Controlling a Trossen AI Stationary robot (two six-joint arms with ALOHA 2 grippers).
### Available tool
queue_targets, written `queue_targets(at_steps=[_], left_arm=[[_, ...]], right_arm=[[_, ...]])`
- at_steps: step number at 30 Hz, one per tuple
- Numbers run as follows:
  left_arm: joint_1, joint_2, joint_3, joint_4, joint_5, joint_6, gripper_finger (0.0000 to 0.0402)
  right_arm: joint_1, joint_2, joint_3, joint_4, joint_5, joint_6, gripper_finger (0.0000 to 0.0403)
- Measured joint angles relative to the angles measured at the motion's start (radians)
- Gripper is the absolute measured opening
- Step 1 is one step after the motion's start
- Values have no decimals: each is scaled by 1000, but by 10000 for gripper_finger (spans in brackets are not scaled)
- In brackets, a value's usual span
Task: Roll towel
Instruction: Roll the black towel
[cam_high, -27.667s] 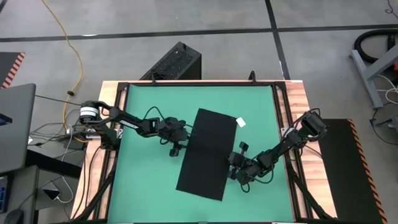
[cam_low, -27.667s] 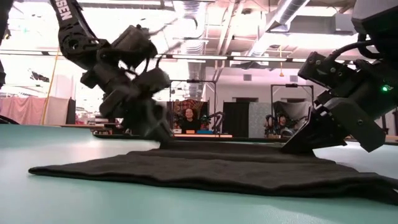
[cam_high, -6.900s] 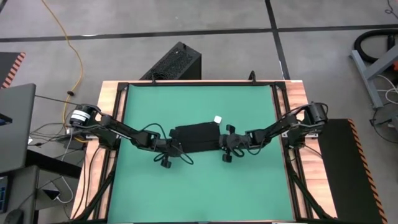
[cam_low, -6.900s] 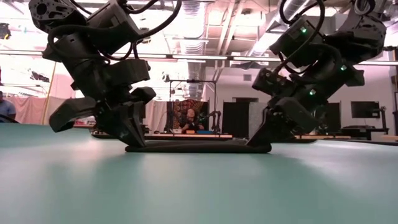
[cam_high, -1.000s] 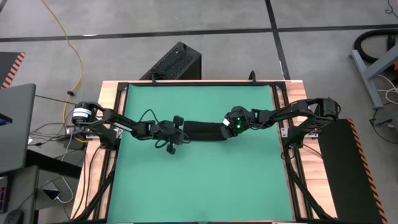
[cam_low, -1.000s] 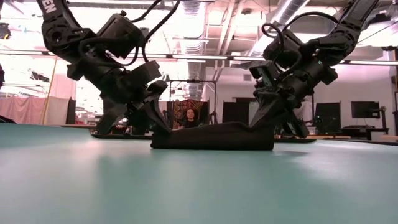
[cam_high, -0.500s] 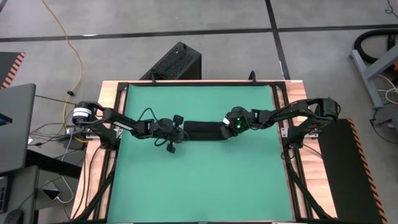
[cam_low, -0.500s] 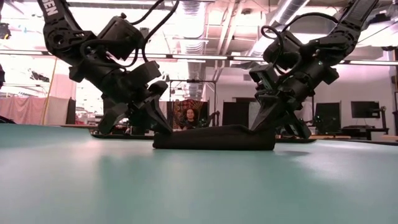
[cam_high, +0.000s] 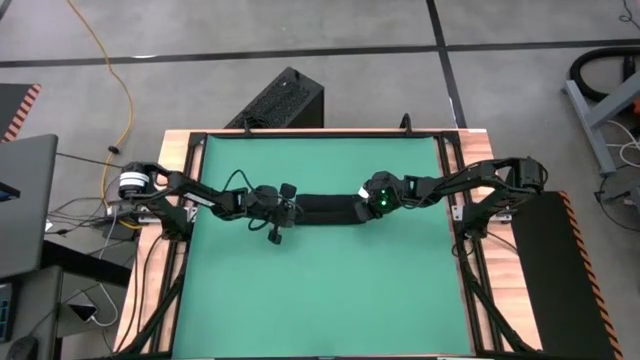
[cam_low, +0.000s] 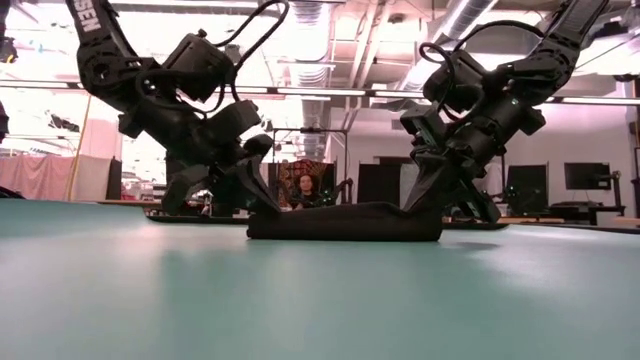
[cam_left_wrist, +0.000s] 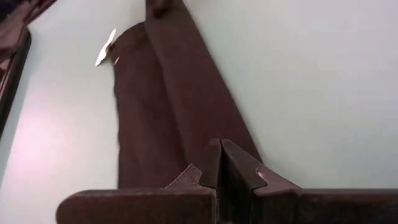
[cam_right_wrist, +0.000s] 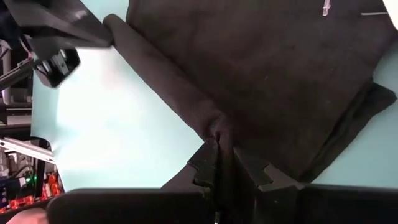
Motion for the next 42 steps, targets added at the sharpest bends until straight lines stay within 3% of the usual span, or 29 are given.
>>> queue_targets(at_steps=[7, 18, 26, 34, 36, 42], left_arm=[[-5, 138, 2, 143, -71, 13, 0], [1, 144, 2, 99, -100, -28, 0], [2, 144, 2, 41, -101, -54, 0], [2, 145, 2, 39, -101, -59, 0], [2, 145, 2, 39, -101, -59, 0], [2, 145, 2, 38, -101, -60, 0]], right_arm=[[-1, 0, 0, -1, 16, -6, 46], [0, -8, 0, 4, 80, -222, 47], [-16, -127, 1, -6, 171, -308, 76], [-11, -173, 1, -184, 185, -326, 83], [-7, -175, 1, -188, 217, -384, 83], [79, -291, 1, -136, 474, -667, 75]])
